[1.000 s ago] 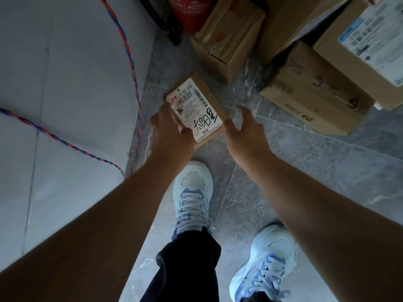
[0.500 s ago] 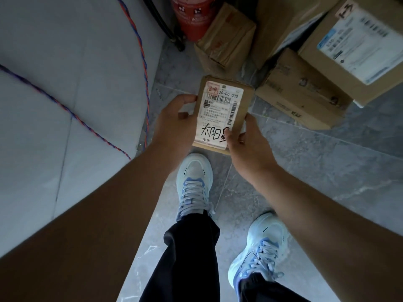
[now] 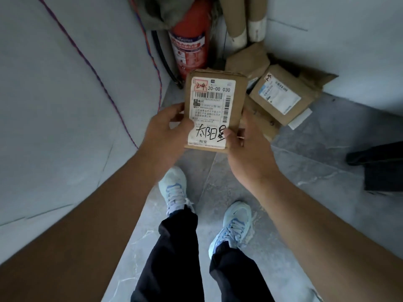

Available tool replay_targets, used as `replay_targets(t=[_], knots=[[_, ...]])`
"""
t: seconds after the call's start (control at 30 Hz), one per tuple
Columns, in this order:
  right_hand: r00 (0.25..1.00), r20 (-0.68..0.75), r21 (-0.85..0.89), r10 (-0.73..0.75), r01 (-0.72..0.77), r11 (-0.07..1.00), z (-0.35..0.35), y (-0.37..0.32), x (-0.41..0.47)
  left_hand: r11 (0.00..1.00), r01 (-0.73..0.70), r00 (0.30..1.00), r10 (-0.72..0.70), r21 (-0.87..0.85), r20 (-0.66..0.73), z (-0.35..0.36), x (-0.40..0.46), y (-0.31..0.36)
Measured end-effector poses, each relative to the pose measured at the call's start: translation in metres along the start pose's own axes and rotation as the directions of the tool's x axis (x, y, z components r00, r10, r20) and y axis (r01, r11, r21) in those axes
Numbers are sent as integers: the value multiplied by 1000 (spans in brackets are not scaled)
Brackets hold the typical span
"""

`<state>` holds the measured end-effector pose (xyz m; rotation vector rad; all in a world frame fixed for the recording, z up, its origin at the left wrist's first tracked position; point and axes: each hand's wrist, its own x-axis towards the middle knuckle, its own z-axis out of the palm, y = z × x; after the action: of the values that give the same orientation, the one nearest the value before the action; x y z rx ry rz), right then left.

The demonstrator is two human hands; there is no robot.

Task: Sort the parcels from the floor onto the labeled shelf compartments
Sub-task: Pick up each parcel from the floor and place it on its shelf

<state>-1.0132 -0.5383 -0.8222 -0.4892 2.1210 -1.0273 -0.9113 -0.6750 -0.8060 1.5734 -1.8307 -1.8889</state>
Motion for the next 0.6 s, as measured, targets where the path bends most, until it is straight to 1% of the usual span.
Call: replay_targets(t=[0.13,0.3,0.43,0.6], knots=[[993,-109,-13,-51,50,999,-40,-59,-58,997,-75,996,75,9,48,-14,-62,62],[971,-226,39,-82,94,995,-83,-136,-140,980,-193,973,184,50,141,-39,-141,139],[932,-341,56,-124,152,987,-106,-187,-214,959,-282,931,268,22,249,-64,-209,188],[884,-445,20,-145,171,985,-129,-251,-307,919,-394,861,374,-12,345,-93,-301,236]])
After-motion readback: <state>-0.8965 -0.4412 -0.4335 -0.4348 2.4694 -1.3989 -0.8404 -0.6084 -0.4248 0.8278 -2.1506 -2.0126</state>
